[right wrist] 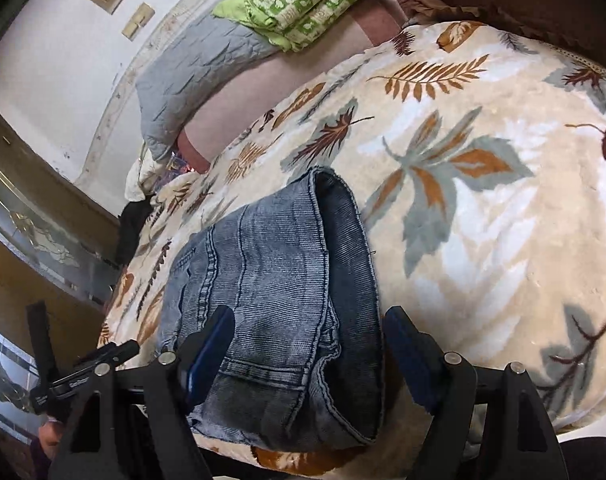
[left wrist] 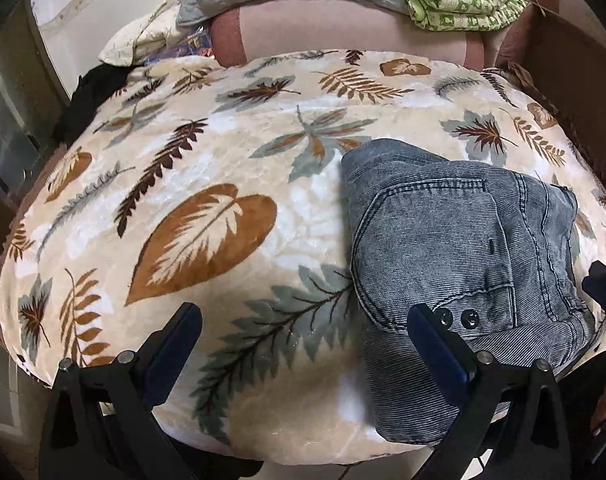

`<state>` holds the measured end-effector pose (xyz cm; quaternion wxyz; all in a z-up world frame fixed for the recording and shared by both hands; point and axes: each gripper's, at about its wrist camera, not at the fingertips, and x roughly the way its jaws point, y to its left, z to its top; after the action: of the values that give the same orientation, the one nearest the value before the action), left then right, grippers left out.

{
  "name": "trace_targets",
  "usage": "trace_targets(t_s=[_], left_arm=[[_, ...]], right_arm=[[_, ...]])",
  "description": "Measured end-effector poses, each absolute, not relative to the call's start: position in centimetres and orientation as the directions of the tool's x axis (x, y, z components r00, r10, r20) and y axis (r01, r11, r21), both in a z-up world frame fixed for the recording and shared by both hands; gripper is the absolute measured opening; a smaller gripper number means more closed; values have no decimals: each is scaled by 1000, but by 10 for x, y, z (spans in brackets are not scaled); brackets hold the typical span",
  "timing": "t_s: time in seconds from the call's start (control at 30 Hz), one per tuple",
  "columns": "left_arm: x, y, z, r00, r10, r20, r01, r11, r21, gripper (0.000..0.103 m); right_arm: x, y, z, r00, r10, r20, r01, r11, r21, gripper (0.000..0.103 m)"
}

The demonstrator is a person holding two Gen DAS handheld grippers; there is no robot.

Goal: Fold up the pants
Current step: 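Smooth the jeans bundle with both grippers, pressing along its folded edges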

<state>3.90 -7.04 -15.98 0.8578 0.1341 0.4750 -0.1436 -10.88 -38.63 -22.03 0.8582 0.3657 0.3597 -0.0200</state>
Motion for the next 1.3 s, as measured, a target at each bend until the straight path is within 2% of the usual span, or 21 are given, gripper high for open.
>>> trace_targets(t_s=[0.4,0.77,1.3], left_arm=[[35,-73,-158,532,-111,-839,377,919,118,103],[36,-75,-170,518,-60,-853,370,915,160,103],[48,-56,-186,402,-120,-908,349,937,31,103]], right_arm=[[-103,-380,-218,742,196,-641,296,762,576,80],[-97,-343,-199,730,51,-682,249,909,334,80],[-106,-380,-216,708,125,-695,332,810,484,80]])
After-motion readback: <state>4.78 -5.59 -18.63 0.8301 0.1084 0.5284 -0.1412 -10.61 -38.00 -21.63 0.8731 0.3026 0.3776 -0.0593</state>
